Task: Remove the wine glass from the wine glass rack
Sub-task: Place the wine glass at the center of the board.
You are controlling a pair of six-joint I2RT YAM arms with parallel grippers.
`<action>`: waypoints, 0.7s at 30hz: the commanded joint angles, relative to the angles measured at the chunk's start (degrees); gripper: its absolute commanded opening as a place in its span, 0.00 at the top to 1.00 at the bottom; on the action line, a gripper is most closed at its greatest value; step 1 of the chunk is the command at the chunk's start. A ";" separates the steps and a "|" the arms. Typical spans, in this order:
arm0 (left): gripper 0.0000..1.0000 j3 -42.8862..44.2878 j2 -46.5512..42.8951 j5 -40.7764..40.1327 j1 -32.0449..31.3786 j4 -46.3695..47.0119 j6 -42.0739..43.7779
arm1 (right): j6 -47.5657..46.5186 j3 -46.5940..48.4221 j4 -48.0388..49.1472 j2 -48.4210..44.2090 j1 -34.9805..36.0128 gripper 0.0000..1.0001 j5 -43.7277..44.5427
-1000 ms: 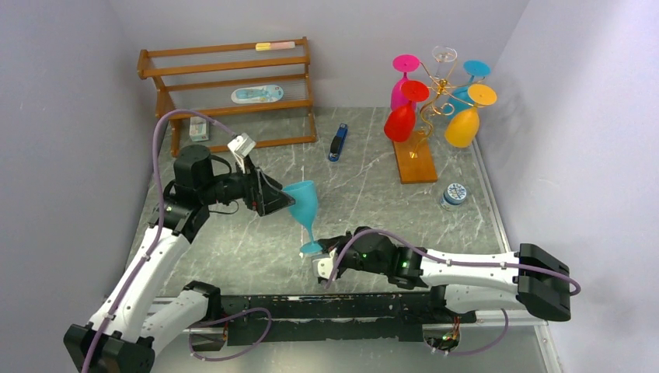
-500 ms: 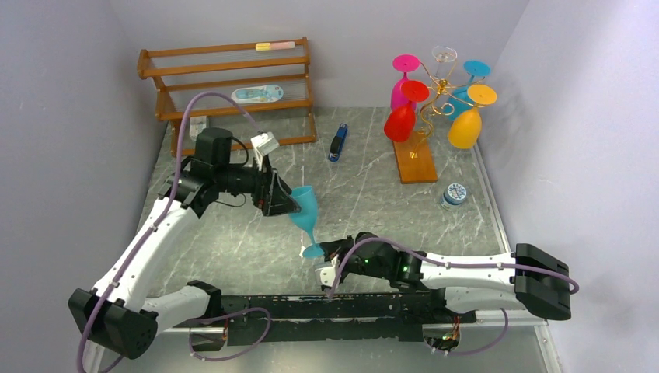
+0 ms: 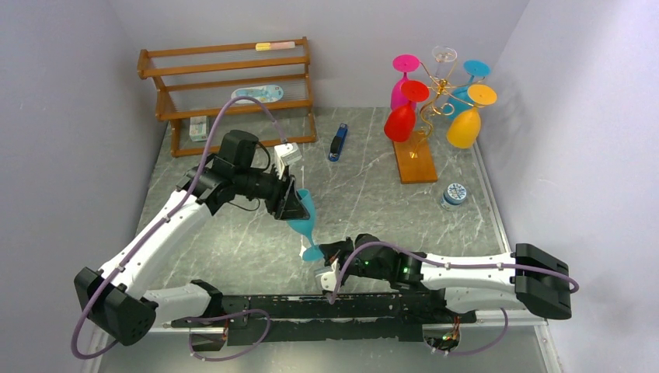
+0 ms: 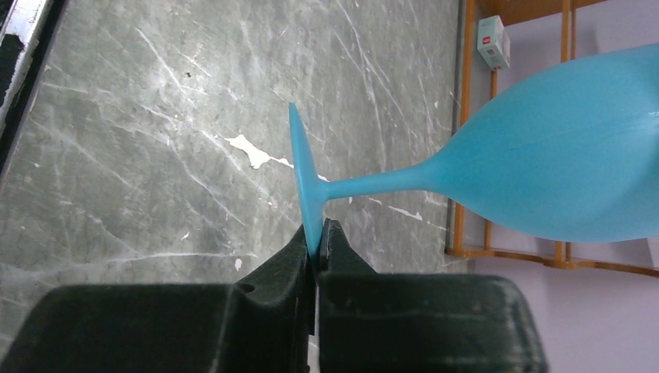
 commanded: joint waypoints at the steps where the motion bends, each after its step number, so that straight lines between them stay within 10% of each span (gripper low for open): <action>1: 0.50 3.35 1.53 0.47 -1.04 -5.44 4.25 | -1.27 -0.65 1.08 -1.87 0.19 1.00 2.24; 21: 0.95 1.77 3.28 7.45 -1.17 -11.80 11.76 | -1.92 -1.10 -2.64 -3.83 0.16 1.00 4.48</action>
